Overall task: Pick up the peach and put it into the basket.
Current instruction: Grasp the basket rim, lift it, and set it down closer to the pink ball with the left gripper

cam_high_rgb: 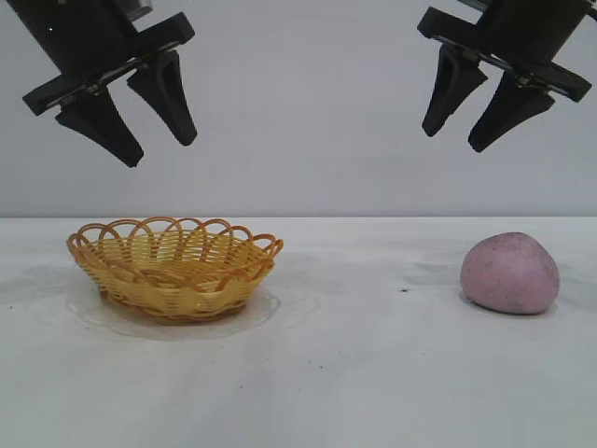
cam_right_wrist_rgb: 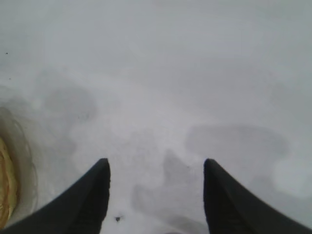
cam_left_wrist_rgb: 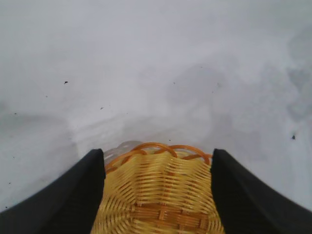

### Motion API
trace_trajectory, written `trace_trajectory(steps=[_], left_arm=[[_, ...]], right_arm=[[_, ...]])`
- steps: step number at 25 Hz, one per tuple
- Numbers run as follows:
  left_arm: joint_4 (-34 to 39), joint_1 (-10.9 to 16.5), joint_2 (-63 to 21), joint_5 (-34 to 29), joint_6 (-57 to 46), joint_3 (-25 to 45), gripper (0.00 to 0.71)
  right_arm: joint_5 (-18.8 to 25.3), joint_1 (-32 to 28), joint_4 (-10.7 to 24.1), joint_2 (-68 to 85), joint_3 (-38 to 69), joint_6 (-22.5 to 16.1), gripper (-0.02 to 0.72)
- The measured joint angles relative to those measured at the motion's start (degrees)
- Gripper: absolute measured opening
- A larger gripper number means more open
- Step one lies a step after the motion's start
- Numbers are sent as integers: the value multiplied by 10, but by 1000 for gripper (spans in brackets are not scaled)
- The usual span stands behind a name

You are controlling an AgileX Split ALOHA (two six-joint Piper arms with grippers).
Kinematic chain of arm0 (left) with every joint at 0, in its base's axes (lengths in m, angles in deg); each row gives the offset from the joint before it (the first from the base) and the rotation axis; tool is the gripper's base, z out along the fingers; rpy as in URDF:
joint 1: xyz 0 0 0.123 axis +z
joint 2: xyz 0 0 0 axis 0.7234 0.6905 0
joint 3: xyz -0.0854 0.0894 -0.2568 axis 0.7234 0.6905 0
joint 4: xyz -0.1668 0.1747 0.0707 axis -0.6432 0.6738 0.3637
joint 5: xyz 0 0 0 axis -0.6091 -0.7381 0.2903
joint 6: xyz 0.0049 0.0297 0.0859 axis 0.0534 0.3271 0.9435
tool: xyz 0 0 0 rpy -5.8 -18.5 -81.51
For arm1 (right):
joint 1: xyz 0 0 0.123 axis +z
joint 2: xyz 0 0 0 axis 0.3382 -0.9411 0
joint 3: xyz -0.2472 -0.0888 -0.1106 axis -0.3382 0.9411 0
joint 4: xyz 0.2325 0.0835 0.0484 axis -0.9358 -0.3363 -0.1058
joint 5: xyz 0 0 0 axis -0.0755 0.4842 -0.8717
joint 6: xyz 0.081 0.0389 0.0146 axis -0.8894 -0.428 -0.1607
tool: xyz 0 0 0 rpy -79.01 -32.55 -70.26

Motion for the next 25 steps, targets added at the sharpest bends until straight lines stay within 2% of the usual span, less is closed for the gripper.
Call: trace_trajectory(steps=[13,17,22,25], left_arm=[[4,0,0,-12,1,-3,415],[78,0,0,-72,1,-35,415],[182,0,3,-181,0,-90,415],[213,0,19,-233,-5,-119,415]], right_arm=[[-3,0,-3,0,0,8,353],[-3,0,-3,0,0,9,353],[-3,0,-3,0,0,9,353],[-3,0,-4,0,0,9,353]])
